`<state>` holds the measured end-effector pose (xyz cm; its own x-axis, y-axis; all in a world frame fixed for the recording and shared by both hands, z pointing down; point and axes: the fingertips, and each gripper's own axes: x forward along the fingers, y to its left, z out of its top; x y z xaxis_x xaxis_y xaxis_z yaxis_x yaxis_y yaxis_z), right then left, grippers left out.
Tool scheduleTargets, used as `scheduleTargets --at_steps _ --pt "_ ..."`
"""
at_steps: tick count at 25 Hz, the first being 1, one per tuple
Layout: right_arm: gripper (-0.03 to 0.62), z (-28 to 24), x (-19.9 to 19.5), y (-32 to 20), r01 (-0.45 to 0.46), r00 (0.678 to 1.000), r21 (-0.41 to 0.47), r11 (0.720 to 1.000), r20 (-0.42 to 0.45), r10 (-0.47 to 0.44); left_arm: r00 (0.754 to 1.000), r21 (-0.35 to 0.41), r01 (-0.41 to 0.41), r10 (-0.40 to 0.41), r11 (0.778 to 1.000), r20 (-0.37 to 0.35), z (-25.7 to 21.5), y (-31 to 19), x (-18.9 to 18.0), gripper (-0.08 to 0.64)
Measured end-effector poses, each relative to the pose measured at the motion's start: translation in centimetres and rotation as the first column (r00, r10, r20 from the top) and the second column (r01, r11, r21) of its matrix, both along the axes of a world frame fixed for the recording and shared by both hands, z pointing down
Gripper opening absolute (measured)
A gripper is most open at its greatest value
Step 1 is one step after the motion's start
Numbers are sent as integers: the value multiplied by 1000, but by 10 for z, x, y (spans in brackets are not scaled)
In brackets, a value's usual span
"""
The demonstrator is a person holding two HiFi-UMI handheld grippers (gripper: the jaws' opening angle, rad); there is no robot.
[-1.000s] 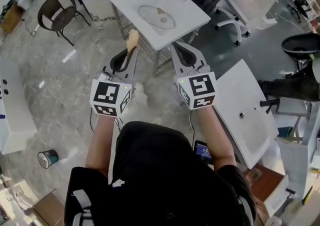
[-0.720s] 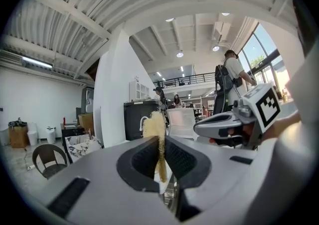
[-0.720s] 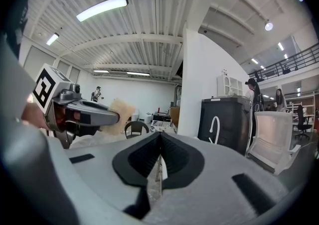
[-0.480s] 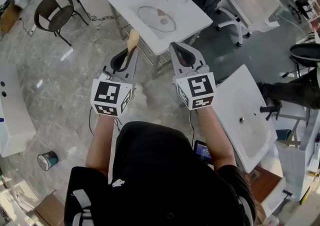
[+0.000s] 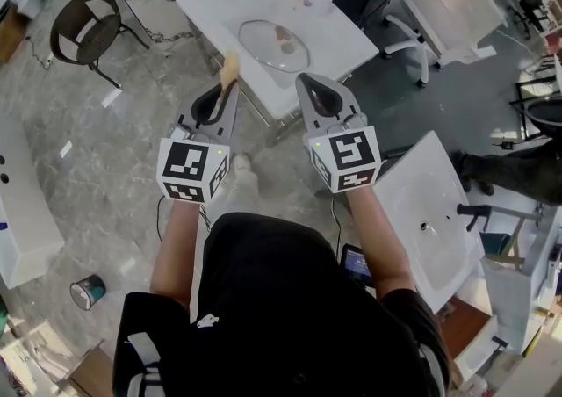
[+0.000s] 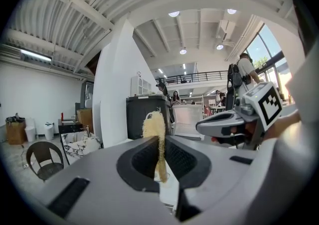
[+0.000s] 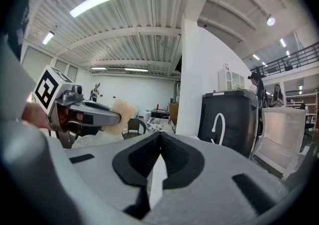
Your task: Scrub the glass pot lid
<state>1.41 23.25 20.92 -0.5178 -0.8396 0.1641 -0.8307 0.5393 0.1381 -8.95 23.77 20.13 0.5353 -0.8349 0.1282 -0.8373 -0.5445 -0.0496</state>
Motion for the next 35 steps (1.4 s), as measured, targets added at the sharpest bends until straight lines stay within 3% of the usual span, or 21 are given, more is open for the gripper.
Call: scheduleTargets --at_steps 20,35 --pt "-2 -2 -52 -182 -50 998 -49 998 -33 48 998 -80 -64 63 995 -20 7 -186 -51 20" --pt "-2 31 -57 -250 -138 990 -116 984 -55 132 986 -138 -168 169 976 -6 40 -266 -57 20"
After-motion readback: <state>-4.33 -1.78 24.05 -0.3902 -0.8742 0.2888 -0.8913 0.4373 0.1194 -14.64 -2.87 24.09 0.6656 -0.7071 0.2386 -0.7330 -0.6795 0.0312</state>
